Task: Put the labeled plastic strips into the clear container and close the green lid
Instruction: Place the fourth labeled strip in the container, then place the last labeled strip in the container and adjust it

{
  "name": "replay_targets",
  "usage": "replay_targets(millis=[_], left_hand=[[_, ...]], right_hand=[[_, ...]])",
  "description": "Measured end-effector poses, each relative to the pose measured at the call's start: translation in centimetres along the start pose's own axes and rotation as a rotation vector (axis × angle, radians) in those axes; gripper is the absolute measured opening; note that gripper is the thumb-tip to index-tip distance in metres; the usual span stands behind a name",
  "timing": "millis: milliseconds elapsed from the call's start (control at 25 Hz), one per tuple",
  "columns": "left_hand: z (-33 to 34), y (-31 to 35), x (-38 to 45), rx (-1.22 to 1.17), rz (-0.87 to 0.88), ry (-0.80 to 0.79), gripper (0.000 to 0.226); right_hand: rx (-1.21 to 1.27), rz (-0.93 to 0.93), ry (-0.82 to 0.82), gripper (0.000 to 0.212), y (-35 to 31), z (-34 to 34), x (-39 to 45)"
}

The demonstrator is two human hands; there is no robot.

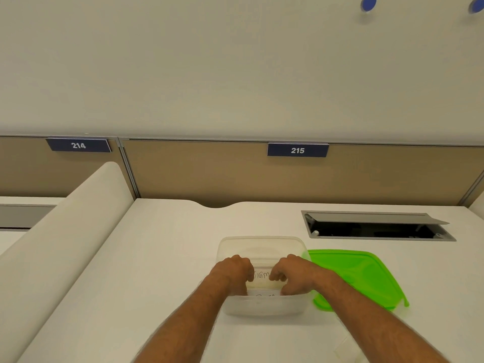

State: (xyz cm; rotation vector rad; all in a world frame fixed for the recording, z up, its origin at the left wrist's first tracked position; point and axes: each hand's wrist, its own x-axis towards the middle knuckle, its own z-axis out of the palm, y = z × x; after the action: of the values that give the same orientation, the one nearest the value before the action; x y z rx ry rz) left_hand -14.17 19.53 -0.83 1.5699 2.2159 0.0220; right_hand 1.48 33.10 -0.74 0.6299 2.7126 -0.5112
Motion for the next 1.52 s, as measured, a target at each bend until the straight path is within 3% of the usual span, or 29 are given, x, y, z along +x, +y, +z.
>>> replay_targets(millis=[120, 280, 400, 640, 1040, 1520], left_hand=[[-0.2, 0.1, -0.4, 0.001, 0.002, 0.100, 0.044], [0.3, 0.6, -1.4, -0.019, 0.025, 0.382, 0.050], [1.2, 1.0, -2.5, 0.007, 0.079, 0.548, 0.062], [3.1, 2.5, -4.8, 0.115, 0.038, 0.591, 0.095], [4.6, 4.7, -6.8, 0.107, 0.088, 0.675, 0.092], [7.0, 11.8, -5.5, 0.173, 0.169, 0.581, 0.093]], right_hand=[[0.090, 0.038, 0.172, 0.045, 0.0, -0.1, -0.8], [0.068, 0.024, 0.565, 0.049, 0.0, 1.0, -2.2], [0.013, -0.003, 0.693, 0.062, -0.5, 2.1, -3.6], [-0.204, 0.079, 0.662, 0.084, -1.2, 4.2, -6.4], [-0.211, 0.130, 0.649, 0.085, 0.1, 6.1, -10.7], [-0.205, 0.285, 0.619, 0.084, 7.8, 7.1, -18.3]])
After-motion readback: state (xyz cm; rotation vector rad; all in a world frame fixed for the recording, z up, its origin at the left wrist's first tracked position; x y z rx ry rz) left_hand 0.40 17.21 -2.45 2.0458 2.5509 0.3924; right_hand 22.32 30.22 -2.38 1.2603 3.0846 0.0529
